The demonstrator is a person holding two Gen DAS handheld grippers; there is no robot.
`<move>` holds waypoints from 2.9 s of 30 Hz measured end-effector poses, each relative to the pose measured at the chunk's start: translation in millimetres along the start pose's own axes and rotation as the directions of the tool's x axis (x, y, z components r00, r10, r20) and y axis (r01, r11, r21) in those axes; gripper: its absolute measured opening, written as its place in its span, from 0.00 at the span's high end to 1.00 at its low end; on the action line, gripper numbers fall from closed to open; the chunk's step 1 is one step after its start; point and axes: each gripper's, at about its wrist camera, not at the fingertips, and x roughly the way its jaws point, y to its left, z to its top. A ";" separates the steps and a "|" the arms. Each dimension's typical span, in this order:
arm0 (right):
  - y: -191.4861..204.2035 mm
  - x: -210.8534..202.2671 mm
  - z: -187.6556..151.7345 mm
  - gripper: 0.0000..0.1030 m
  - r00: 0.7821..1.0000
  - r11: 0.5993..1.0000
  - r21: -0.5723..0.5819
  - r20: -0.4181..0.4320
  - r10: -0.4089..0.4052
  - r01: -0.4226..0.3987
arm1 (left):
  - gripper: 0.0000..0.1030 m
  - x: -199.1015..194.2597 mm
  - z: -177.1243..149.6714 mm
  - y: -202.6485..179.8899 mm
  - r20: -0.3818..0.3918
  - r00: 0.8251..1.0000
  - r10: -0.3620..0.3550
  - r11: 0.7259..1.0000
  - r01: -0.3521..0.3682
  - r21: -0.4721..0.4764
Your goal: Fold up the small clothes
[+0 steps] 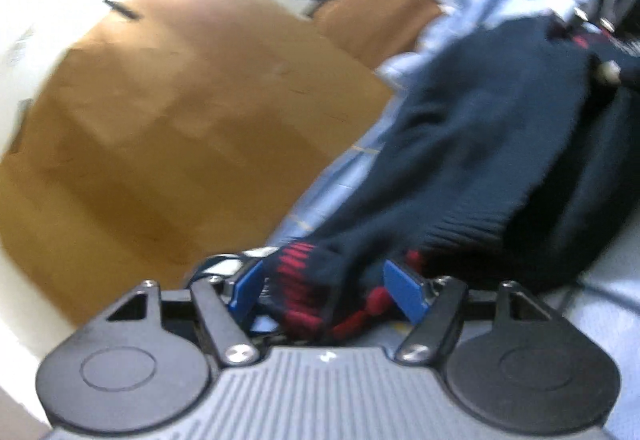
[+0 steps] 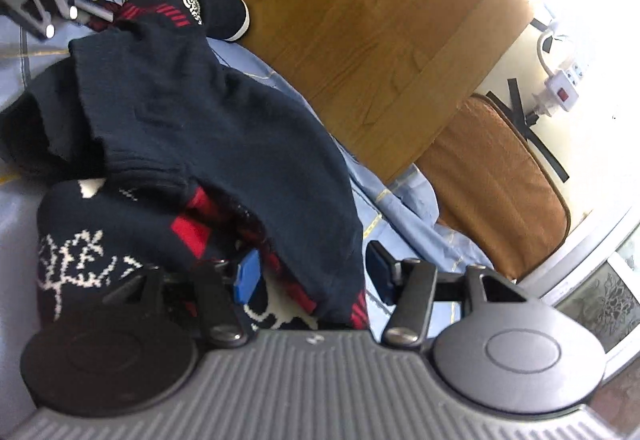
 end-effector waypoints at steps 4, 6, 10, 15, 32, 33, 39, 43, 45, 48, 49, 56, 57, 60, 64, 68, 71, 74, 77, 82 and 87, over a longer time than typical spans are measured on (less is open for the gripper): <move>3.9 -4.8 -6.0 0.43 1.000 0.999 -0.039 -0.010 -0.008 0.008 | 0.36 -4.9 -7.3 -2.3 0.017 0.997 -0.080 0.994 0.079 0.075; 0.1 -5.8 -9.4 0.43 1.000 1.000 -0.022 -0.020 -0.007 0.006 | 0.35 -6.7 -7.8 4.4 0.010 0.991 -0.131 0.990 0.130 0.062; -0.5 0.5 -9.6 0.42 1.000 1.000 -0.013 -0.029 -0.007 0.006 | 0.35 -2.7 -9.0 2.0 0.017 0.987 -0.162 0.982 0.159 0.098; -1.9 5.3 -6.9 0.43 1.000 0.999 -0.010 0.001 -0.030 0.030 | 0.43 15.9 0.0 0.3 0.023 0.991 -0.133 0.990 0.131 0.049; -9.7 -10.0 -1.7 0.91 0.988 0.995 0.039 0.116 -0.101 0.097 | 0.91 12.6 12.1 11.7 0.104 0.994 -0.023 0.998 0.029 -0.062; -16.4 -18.0 5.2 0.91 0.981 0.990 0.064 0.143 -0.134 0.126 | 0.91 3.8 16.2 22.1 0.125 0.992 0.011 0.995 0.002 -0.098; -55.1 -76.7 61.2 0.91 0.893 0.953 0.185 0.342 -0.292 0.241 | 0.91 -61.7 51.4 91.5 0.243 0.943 0.229 0.927 -0.135 -0.349; -73.8 -122.8 104.2 0.91 0.794 0.918 0.246 0.462 -0.394 0.312 | 0.91 -116.9 77.6 126.7 0.309 0.864 0.398 0.855 -0.226 -0.467; -83.2 -147.6 123.3 0.91 0.743 0.901 0.270 0.510 -0.433 0.340 | 0.91 -149.0 89.8 142.7 0.340 0.815 0.469 0.817 -0.254 -0.517; -95.4 -185.2 148.9 0.91 0.657 0.873 0.285 0.576 -0.486 0.396 | 0.91 -195.5 106.0 163.8 0.377 0.745 0.550 0.769 -0.275 -0.578; -99.9 -197.6 156.9 0.91 0.630 0.864 0.288 0.596 -0.499 0.412 | 0.91 -209.5 109.1 169.8 0.385 0.724 0.573 0.755 -0.283 -0.592; -143.9 -254.7 201.7 0.91 0.526 0.828 0.309 0.656 -0.542 0.468 | 0.90 -273.2 152.0 202.9 0.457 0.554 0.696 0.700 -0.382 -0.603; -150.6 -251.8 203.5 0.91 0.523 0.828 0.306 0.659 -0.541 0.471 | 0.90 -278.9 156.9 206.1 0.463 0.542 0.702 0.698 -0.396 -0.596; -161.0 -245.8 207.6 0.91 0.540 0.833 0.300 0.649 -0.535 0.465 | 0.90 -270.5 172.9 213.6 0.468 0.548 0.694 0.711 -0.414 -0.569; -158.6 -216.3 195.4 0.91 0.603 0.852 0.285 0.609 -0.514 0.438 | 0.90 -221.2 175.3 207.7 0.437 0.633 0.639 0.755 -0.412 -0.510; -161.7 -150.7 177.6 0.91 0.712 0.881 0.271 0.518 -0.473 0.388 | 0.90 -135.3 171.8 189.0 0.344 0.787 0.513 0.825 -0.340 -0.452; -165.3 -73.4 157.6 0.91 0.804 0.895 0.274 0.400 -0.440 0.353 | 0.87 -49.1 170.2 164.7 0.240 0.882 0.405 0.857 -0.275 -0.437; -164.8 39.2 129.9 0.83 0.888 0.896 0.281 0.210 -0.408 0.345 | 0.59 66.0 167.8 127.9 0.096 0.975 0.200 0.882 -0.136 -0.451; -152.5 151.1 76.3 0.68 0.956 0.914 0.281 -0.071 -0.283 0.291 | 0.64 164.1 144.2 81.5 -0.155 0.985 0.072 0.906 -0.129 -0.403; -129.9 162.0 3.0 0.62 0.979 0.919 0.350 -0.156 -0.133 0.181 | 0.61 183.9 76.7 95.9 -0.256 0.966 0.034 0.874 -0.153 -0.462; -131.1 149.9 -33.2 0.44 0.976 0.884 0.440 -0.209 -0.067 0.155 | 0.32 157.5 18.8 132.7 -0.281 0.959 -0.022 0.841 -0.135 -0.524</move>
